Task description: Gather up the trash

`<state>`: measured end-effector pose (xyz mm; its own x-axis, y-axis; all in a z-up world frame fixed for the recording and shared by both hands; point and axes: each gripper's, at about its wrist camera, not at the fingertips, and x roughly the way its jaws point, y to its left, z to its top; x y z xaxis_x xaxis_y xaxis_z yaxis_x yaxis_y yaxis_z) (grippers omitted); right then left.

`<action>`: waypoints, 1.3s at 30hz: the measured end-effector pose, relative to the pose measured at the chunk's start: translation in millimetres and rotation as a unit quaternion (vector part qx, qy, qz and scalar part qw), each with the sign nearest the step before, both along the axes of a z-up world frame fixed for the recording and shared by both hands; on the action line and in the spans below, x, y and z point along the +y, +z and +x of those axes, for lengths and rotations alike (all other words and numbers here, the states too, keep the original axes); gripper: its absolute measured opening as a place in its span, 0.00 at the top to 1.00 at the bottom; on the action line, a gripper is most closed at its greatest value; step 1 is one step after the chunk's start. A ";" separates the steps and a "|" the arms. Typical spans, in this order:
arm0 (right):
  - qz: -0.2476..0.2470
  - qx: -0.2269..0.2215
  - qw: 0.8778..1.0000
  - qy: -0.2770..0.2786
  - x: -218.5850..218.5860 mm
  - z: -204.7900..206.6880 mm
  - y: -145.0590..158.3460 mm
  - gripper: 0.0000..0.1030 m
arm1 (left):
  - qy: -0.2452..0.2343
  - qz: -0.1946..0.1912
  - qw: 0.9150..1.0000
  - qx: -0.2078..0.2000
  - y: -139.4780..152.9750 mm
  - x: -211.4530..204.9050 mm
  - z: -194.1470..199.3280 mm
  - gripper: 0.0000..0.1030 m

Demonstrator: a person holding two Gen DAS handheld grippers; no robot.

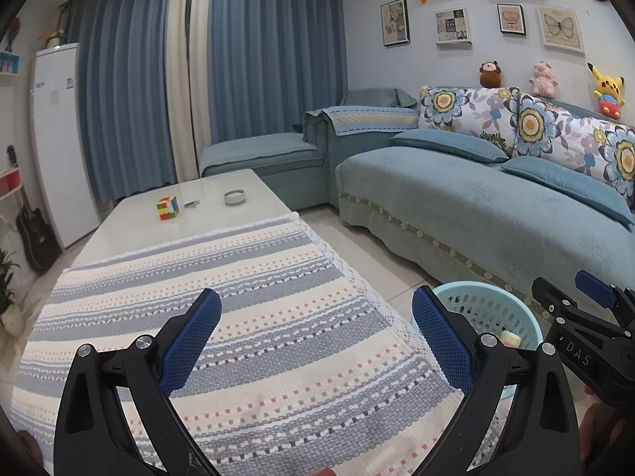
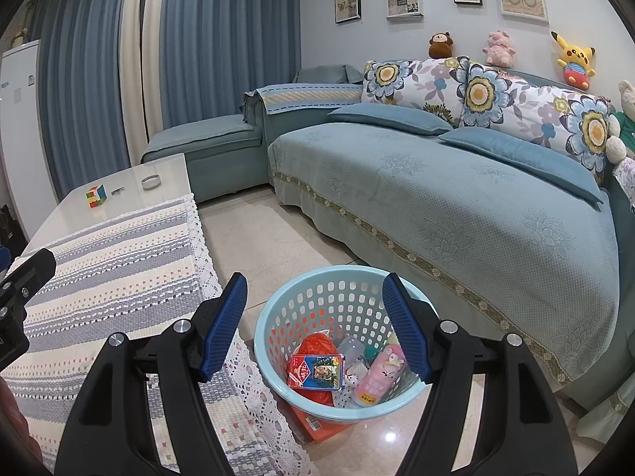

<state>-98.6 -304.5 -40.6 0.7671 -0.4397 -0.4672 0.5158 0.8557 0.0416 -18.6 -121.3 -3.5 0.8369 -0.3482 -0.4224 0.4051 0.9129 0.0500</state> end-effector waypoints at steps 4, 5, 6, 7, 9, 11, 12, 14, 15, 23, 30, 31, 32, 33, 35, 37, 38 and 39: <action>0.001 -0.001 1.000 0.000 0.2 0.3 0.6 0.35 | -0.001 0.000 1.000 0.001 0.0 0.1 0.3 0.09; 0.001 0.000 1.000 0.000 0.1 0.3 0.6 0.35 | -0.001 0.001 1.000 0.001 -0.2 -0.4 -0.9 0.09; 0.001 0.000 1.000 0.000 0.0 0.2 0.4 0.35 | -0.001 0.001 1.000 0.000 -0.6 0.2 -0.2 0.09; 0.000 0.000 1.000 0.000 0.2 0.3 0.8 0.35 | 0.000 0.001 1.000 0.000 -0.5 -0.2 -0.6 0.09; 0.001 0.000 1.000 0.000 0.1 0.3 0.8 0.35 | -0.001 0.000 1.000 0.000 -0.2 -0.5 -1.0 0.09; 0.000 0.000 1.000 0.000 0.2 0.2 0.1 0.35 | -0.001 0.000 1.000 0.000 -0.2 -0.6 -1.1 0.09; 0.001 0.000 1.000 0.000 0.2 0.4 0.9 0.35 | 0.000 0.000 1.000 0.000 -0.2 -0.7 -1.1 0.09; 0.001 0.000 1.000 -0.001 0.5 0.5 0.9 0.35 | 0.000 0.001 1.000 -0.001 -0.2 -1.6 -1.5 0.09; 0.001 0.000 1.000 0.000 0.4 0.5 0.7 0.35 | 0.000 0.001 1.000 0.000 -0.4 -1.6 -1.4 0.09; 0.001 0.001 1.000 0.000 0.0 0.5 0.7 0.35 | 0.000 0.002 1.000 0.000 -1.1 -1.3 -0.6 0.09; 0.002 0.001 1.000 0.000 -2.1 -0.1 -1.4 0.34 | 0.001 0.004 1.000 -0.002 -1.6 -0.1 -0.3 0.09; 0.002 0.001 1.000 0.000 -2.3 -0.5 -1.7 0.34 | 0.001 0.005 1.000 -0.002 -1.9 -0.1 0.2 0.09; 0.002 0.001 1.000 0.000 -2.5 -0.6 -1.8 0.34 | 0.001 0.005 1.000 -0.001 -2.1 0.2 0.8 0.09; 0.002 0.001 1.000 0.000 -2.9 -0.4 -2.0 0.34 | 0.001 0.006 1.000 0.000 -1.7 -0.2 -0.4 0.09; 0.002 0.001 1.000 0.000 -2.7 0.0 -1.4 0.34 | 0.003 0.008 1.000 -0.002 -1.3 -0.9 -2.3 0.09; 0.002 0.001 1.000 0.000 -2.7 0.0 -1.5 0.34 | 0.006 0.010 1.000 -0.003 -0.8 -1.2 -2.3 0.09; 0.002 0.001 1.000 0.000 -2.7 0.0 -1.6 0.34 | 0.008 0.010 1.000 -0.004 -0.8 -1.1 -2.1 0.09; 0.002 0.001 1.000 0.000 -2.8 -0.1 -1.8 0.34 | 0.010 0.011 1.000 -0.004 -0.6 -0.9 -2.0 0.09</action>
